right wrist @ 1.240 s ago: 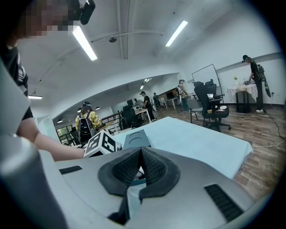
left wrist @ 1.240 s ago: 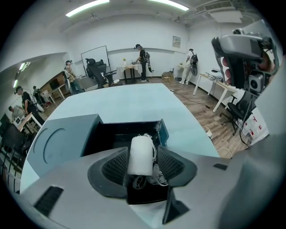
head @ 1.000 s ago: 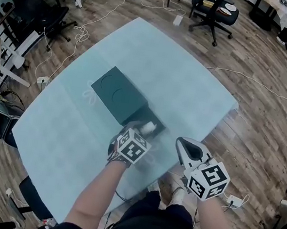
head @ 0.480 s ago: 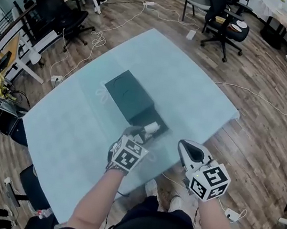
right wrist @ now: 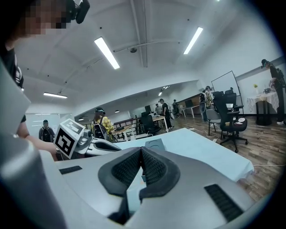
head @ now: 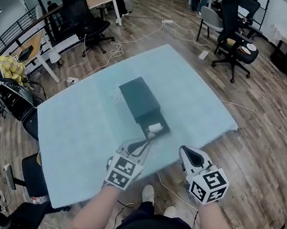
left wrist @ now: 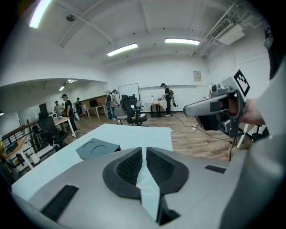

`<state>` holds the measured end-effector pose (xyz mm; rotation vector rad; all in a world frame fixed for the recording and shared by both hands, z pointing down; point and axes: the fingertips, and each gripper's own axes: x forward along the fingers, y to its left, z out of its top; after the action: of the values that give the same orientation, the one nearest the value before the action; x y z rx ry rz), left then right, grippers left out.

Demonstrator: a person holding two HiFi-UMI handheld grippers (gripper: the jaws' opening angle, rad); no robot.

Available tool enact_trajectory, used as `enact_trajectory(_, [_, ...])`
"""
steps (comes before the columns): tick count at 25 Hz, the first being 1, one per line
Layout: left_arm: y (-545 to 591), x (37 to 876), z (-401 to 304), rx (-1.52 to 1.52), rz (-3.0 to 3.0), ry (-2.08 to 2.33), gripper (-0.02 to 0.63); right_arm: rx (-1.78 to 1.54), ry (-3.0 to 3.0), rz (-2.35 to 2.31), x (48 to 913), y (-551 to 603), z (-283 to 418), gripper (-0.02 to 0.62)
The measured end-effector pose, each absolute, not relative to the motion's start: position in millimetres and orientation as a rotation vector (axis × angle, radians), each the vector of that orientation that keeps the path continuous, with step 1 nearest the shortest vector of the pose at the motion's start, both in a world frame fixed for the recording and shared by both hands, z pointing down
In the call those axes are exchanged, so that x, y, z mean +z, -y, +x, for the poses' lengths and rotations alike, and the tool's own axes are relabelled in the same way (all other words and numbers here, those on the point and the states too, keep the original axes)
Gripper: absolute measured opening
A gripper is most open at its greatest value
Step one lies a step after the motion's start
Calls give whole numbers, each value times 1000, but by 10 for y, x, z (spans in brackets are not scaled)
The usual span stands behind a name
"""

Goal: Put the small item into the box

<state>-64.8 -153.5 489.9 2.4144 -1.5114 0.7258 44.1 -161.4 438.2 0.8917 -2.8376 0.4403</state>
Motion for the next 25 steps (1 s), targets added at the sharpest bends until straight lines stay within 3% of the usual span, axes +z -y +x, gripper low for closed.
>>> enact_trajectory(9, [801,4115,-334,229,2482,1625,34,369,2898,790,4122,1133,702,18])
enact_trajectory(25, [-286,4189,-43,197,2437,1647,34,385,2921,677,4148,380,814,18])
